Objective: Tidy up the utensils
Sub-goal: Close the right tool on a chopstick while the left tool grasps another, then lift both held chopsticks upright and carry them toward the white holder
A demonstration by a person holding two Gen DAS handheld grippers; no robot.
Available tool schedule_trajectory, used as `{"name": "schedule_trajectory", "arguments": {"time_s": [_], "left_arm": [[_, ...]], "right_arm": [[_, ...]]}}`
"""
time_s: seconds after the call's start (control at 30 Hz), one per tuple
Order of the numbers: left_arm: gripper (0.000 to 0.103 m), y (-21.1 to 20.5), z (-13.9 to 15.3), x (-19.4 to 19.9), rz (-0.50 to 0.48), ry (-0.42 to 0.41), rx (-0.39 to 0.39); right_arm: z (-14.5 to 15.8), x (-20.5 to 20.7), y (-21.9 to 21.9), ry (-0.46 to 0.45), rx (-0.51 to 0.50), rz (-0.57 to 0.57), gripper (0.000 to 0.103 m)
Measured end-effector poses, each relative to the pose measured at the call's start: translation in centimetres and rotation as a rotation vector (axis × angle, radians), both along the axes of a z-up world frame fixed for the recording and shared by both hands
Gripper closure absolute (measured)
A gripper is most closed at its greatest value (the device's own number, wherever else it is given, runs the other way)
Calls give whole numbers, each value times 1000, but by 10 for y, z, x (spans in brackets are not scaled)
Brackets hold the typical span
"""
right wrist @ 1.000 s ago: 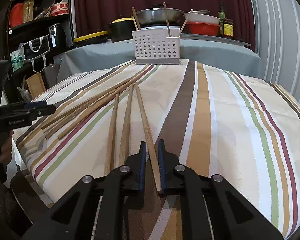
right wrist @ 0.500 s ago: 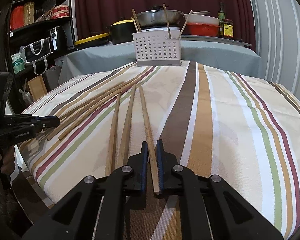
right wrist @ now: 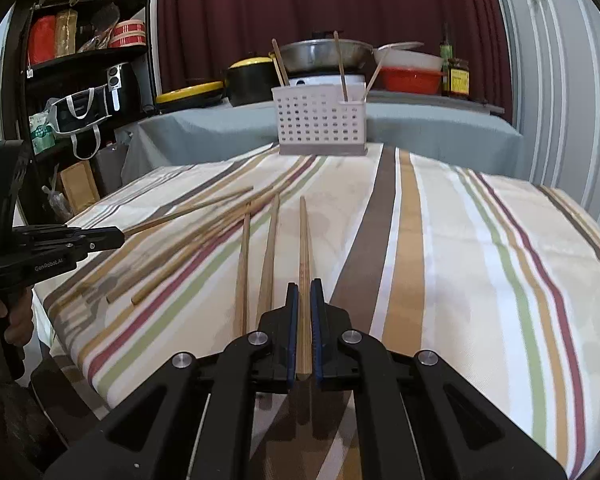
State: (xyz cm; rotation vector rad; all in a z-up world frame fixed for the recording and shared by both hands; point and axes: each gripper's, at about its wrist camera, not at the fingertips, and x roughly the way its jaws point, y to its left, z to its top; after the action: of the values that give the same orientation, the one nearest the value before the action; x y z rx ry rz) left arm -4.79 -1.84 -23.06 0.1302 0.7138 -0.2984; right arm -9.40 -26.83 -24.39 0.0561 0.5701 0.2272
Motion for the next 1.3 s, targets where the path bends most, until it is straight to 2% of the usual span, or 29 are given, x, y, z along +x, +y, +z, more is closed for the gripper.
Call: {"name": "schedule_trajectory", "arguments": {"time_s": [0.6,1.0,1.17,1.3], "left_arm": [[97,17,48,-1,57,-108,-41],[97,32,101,-1,105,-177,-67],[97,38,129,0,104,-195,-80],[97,39,139,7,94,-191,-79]], "right_arm": [[52,5,-4,-121,2,-43,96],[102,14,-4,-225,4,-67,96],[110,29,-4,-235,-4,-69,96],[112,41,-2,-243,-7,-62,96]]}}
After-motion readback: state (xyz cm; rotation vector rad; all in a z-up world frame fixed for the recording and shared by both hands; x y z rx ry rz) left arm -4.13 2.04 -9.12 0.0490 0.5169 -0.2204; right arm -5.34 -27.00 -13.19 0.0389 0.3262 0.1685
